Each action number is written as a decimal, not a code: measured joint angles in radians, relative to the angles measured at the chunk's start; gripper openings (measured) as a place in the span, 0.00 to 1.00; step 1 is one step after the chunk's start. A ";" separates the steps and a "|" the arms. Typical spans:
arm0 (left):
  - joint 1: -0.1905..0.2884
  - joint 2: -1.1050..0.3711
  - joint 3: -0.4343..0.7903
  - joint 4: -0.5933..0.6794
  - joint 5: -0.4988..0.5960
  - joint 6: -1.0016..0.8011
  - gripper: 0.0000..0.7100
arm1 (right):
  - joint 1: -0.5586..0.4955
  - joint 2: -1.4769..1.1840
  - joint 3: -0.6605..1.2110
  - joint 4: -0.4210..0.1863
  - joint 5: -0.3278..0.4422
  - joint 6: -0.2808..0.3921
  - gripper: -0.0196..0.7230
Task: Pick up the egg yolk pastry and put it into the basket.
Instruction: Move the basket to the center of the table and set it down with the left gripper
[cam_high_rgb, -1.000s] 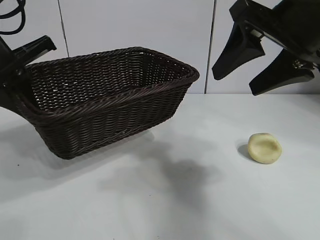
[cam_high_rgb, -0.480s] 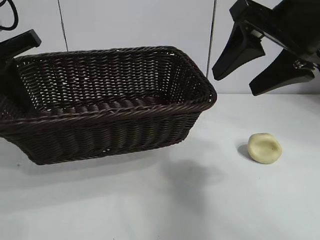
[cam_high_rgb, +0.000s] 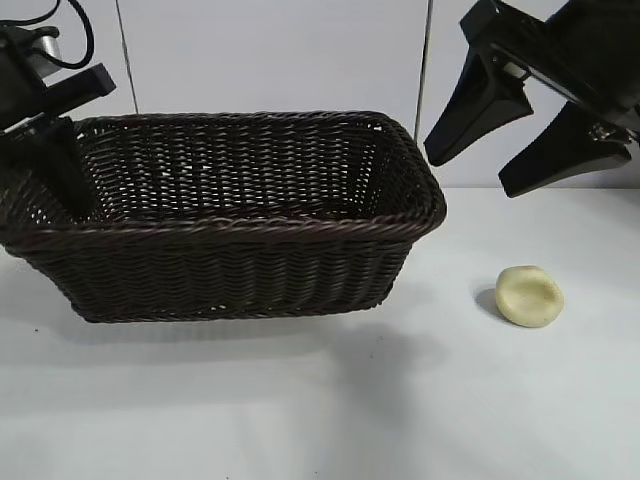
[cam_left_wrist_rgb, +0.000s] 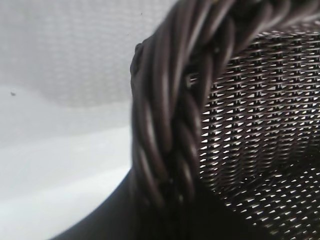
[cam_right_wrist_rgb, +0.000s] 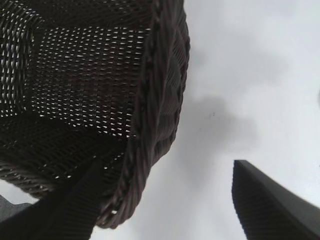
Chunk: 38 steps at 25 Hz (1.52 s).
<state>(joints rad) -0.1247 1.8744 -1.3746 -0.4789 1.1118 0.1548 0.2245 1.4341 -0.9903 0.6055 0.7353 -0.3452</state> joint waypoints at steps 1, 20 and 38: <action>-0.011 0.007 0.000 0.000 -0.004 0.001 0.14 | 0.000 0.000 0.000 0.000 0.000 0.000 0.74; -0.079 0.127 -0.001 -0.008 -0.155 0.048 0.14 | 0.000 0.000 0.000 -0.001 0.000 0.000 0.74; -0.079 0.136 -0.001 -0.008 -0.199 0.060 0.14 | 0.000 0.000 0.000 -0.004 0.000 0.000 0.74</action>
<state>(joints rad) -0.2041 2.0101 -1.3755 -0.4865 0.9133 0.2146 0.2245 1.4341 -0.9903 0.6017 0.7353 -0.3452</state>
